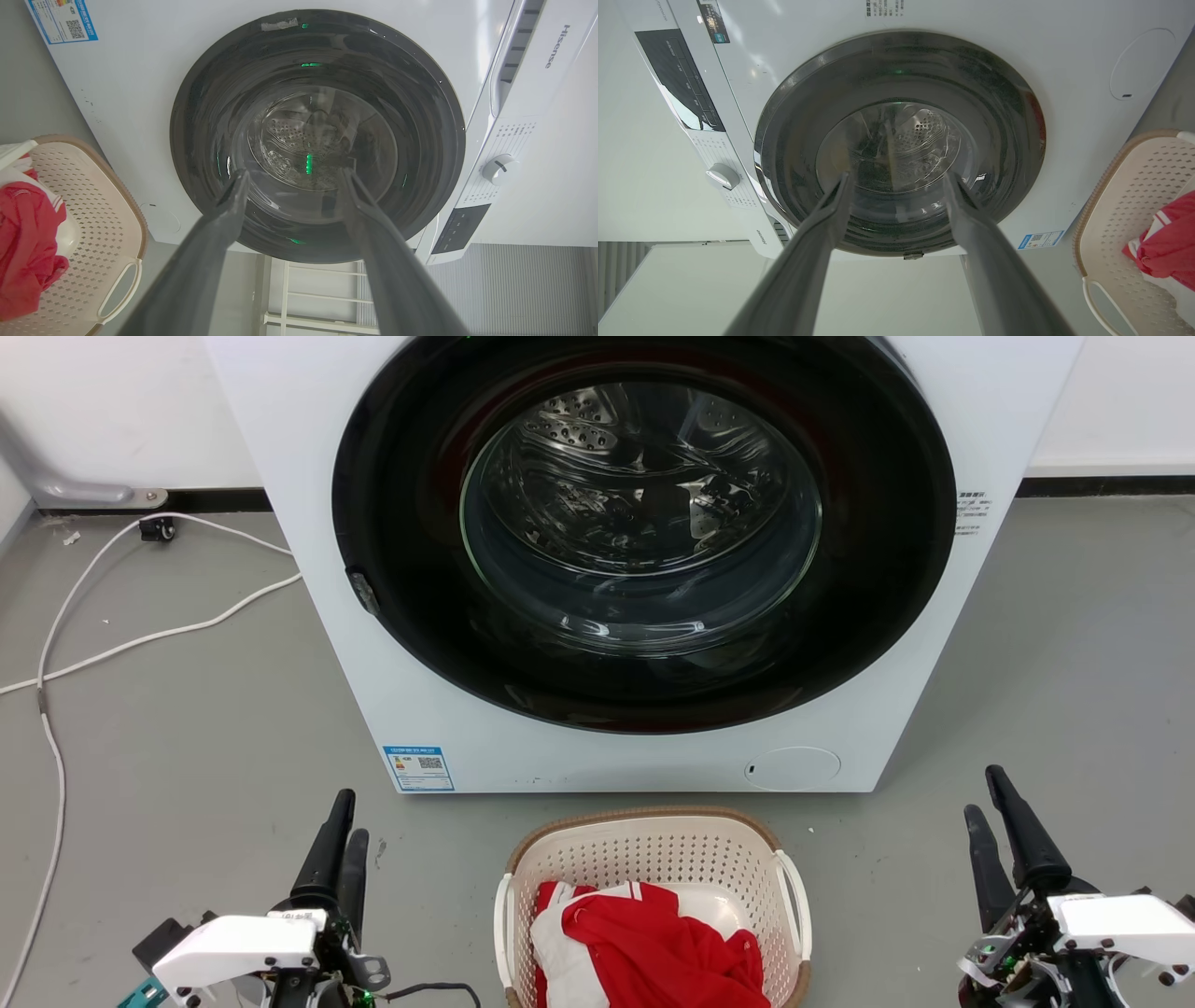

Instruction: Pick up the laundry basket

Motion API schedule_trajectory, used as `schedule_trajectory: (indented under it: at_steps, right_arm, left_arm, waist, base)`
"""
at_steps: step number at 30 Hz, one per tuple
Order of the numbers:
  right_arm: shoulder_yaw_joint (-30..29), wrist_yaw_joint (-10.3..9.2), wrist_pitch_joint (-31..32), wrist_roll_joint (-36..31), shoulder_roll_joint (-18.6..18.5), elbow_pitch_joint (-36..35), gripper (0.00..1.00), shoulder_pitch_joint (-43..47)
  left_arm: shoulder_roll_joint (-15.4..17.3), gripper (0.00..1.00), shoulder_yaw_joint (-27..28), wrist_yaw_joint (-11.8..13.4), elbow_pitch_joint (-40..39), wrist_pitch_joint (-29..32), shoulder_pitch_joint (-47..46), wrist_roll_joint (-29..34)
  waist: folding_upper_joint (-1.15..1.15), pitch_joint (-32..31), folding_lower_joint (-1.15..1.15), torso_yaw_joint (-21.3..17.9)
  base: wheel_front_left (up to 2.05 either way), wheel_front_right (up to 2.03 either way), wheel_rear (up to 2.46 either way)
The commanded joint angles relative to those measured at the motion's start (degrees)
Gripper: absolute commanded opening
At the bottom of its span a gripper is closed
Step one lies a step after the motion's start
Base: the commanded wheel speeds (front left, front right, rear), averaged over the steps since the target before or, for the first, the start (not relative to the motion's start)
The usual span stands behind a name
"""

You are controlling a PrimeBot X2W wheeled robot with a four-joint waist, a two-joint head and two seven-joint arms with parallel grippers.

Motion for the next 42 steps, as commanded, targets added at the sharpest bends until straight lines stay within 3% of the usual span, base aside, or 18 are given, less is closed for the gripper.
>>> schedule_trajectory:
  at_steps: [1,8,19,42]
  right_arm:
    - [1.1,0.01,-1.5,-1.6,-0.5,-1.7,1.00,-0.9]
    - [2.9,0.02,-3.7,-7.9,-1.5,-1.7,1.00,-1.3]
    - [1.6,0.02,-6.1,-25.6,-0.5,-2.6,1.00,-1.2]
    - [2.3,0.02,-8.9,-55.6,-0.1,-3.4,1.00,-0.9]
  left_arm:
    - [0.2,1.00,-0.9,-0.1,-1.8,-1.3,-2.1,1.8]
    - [0.2,1.00,-2.3,-0.1,-2.5,-3.1,-2.6,7.8]
    - [0.2,1.00,-2.8,-0.1,-4.0,-5.4,-3.2,22.5]
    - [0.2,1.00,-6.2,2.6,-4.0,-9.9,-4.8,46.6]
  waist:
    - [0.00,0.0,0.00,0.1]
    - [0.00,-0.1,0.00,0.2]
    - [0.00,-0.2,0.00,0.3]
    - [0.00,-0.1,0.00,0.4]
  base:
    - [0.00,0.00,0.00]
    - [0.00,0.00,0.00]
    - [0.00,0.00,0.00]
    - [0.00,0.00,0.00]
